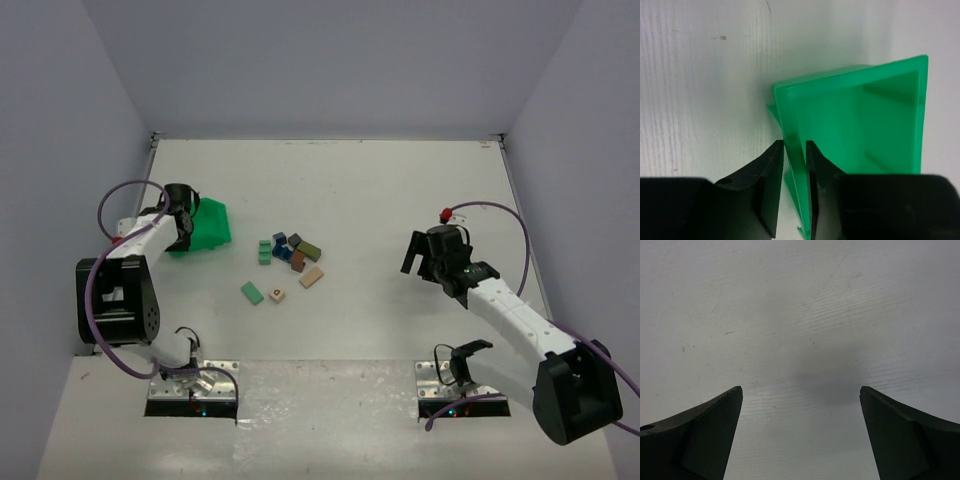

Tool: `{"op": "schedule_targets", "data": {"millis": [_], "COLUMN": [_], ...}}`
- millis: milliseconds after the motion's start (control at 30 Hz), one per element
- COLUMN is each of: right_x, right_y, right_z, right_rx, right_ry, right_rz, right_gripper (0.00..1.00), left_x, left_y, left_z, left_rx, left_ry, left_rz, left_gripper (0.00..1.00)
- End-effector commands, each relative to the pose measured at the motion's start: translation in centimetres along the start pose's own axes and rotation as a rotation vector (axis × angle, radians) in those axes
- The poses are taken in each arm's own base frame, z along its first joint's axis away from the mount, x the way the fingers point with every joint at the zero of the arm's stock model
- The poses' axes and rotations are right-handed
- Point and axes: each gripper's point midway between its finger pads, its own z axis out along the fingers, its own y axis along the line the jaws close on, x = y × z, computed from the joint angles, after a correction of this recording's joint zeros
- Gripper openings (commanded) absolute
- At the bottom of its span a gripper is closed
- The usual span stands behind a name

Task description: Build the wood block tower

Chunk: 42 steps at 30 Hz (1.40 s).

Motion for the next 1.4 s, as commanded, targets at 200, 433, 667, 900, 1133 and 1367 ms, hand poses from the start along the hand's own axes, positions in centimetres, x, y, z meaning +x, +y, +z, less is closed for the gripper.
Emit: {"op": "schedule_targets", "data": {"millis": [200,433,667,900,1133,1367], "right_x": [-2.4,-3.3,-3.3,-2.8,0.8,4.1], "right_y": [1.1,2.6,5.2,10.7,19.3,27.4], "right_z": [-0.5,-0.9,-2.0,-3.2,-3.2,-3.6], "right_rx": [-0.017,-0.117,-0.31,-0.505,-0.566,-0.691], "right_ry": [-0.04,-0.09,-0.146,-0.153,-0.173,-0.169], "right_rz": [-0.001,-0.035,-0.13,-0.309,-0.424,-0.457], "right_gripper": [0.99,0.99,0.99,0.99,0.99,0.99], "left_x": [-1.8,-5.1,-2.2,6.5,5.6,4.0], "left_y": [-2.1,-4.5,-5.4,-3.0,-2.8,-2.2], "left_z": [-1.4,-7.6,-14.6,-19.6,-19.0,-18.6], "left_rx": [0.067,0.366,0.795,1.049,1.005,0.993], "left_ry": [0.003,-0.017,0.085,0.203,0.105,0.052], "left_rz": [-0.012,0.136,0.423,0.713,0.68,0.615], "left_gripper": [0.52,1.0,1.0,1.0,1.0,1.0]}}
